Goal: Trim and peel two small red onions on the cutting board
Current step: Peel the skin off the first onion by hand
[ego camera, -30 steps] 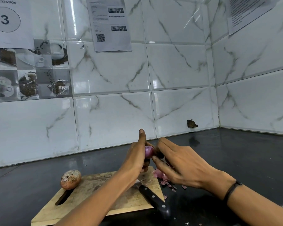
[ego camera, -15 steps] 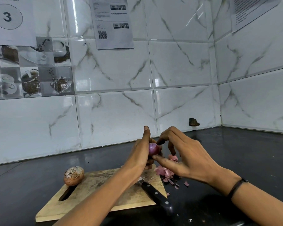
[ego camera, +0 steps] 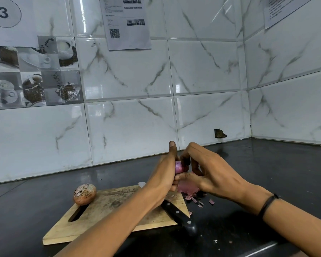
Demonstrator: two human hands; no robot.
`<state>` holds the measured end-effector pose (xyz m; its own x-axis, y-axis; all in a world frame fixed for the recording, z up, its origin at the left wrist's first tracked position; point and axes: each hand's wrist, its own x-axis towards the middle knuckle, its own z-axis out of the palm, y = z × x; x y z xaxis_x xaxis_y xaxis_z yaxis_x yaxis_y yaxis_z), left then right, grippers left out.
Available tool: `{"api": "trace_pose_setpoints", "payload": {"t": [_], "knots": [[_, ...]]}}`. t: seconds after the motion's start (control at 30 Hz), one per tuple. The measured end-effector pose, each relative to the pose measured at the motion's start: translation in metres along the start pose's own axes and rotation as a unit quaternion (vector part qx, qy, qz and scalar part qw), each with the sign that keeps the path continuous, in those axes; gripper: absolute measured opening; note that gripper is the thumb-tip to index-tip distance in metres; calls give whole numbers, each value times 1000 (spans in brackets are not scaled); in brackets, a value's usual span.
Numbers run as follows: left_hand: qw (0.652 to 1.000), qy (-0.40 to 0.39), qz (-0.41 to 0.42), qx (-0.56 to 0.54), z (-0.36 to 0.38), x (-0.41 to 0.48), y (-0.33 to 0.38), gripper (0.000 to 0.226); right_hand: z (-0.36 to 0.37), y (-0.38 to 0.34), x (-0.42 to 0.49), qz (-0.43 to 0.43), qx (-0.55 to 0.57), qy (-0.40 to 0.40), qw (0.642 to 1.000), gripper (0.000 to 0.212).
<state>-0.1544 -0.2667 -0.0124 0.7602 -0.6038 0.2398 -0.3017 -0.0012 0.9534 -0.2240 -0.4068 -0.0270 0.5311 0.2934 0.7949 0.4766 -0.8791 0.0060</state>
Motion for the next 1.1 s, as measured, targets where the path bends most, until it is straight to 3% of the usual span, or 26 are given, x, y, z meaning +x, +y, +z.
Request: {"api": "trace_pose_setpoints", "payload": {"t": [0.17,0.33,0.6,0.87,1.0,1.1], "knots": [[999,-11,-11,-35,-4,3,3,69,3,2,2,20,4,12,1000,17],[998,-16,-12,-68,-6,3,4,69,-2,6,1,62,19,57,996,42],[999,2,-7,-48,-10,4,3,69,1,2,4,39,30,41,998,47],[997,-36,-17,-64,-3,0,0,66,1,0,3,52,78,33,995,30],[997,-30,-20,-64,-3,1,1,68,2,-1,3,28,47,13,998,17],[997,-32,-21,-68,-5,3,3,76,3,-2,4,25,20,9,999,19]]}}
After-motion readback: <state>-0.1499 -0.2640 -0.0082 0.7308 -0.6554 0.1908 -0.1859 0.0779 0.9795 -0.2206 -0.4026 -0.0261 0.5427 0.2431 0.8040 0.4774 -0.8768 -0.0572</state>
